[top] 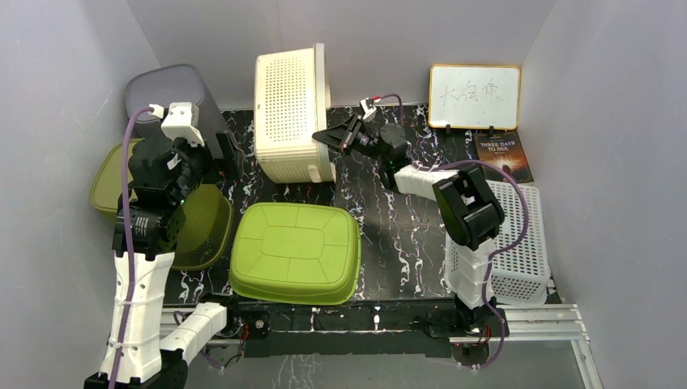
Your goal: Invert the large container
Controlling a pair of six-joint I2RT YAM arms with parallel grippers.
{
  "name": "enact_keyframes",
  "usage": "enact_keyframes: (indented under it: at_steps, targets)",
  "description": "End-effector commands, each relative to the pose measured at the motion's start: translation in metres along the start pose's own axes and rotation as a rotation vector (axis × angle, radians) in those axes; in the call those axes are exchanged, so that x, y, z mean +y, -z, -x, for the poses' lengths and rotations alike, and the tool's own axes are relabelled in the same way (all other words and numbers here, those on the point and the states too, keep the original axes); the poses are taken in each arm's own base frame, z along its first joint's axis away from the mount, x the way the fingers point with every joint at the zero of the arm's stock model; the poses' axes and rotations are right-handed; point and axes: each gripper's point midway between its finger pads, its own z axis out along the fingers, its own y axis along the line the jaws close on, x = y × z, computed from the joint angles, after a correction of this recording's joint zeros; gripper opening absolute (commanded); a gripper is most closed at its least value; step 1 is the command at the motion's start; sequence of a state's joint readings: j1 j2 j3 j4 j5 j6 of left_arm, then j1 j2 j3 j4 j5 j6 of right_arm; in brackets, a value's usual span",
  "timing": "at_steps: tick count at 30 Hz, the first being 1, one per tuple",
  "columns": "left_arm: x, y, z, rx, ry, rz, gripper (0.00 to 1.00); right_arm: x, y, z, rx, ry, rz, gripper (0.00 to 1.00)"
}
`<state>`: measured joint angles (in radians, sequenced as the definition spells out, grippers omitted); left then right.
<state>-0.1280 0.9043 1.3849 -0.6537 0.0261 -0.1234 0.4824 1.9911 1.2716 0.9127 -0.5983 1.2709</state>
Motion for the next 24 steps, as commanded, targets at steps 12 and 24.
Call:
enact_keyframes:
  at_steps: [12,24]
  targets:
    - [0.000,0.002,0.008,-0.022,-0.013,0.002,0.98,0.087,0.038,0.026,-0.155,-0.096,0.623,0.00]
    - [-0.003,0.002,0.018,-0.033,-0.011,-0.007,0.99,0.086,0.020,0.032,-0.219,-0.231,0.690,0.00]
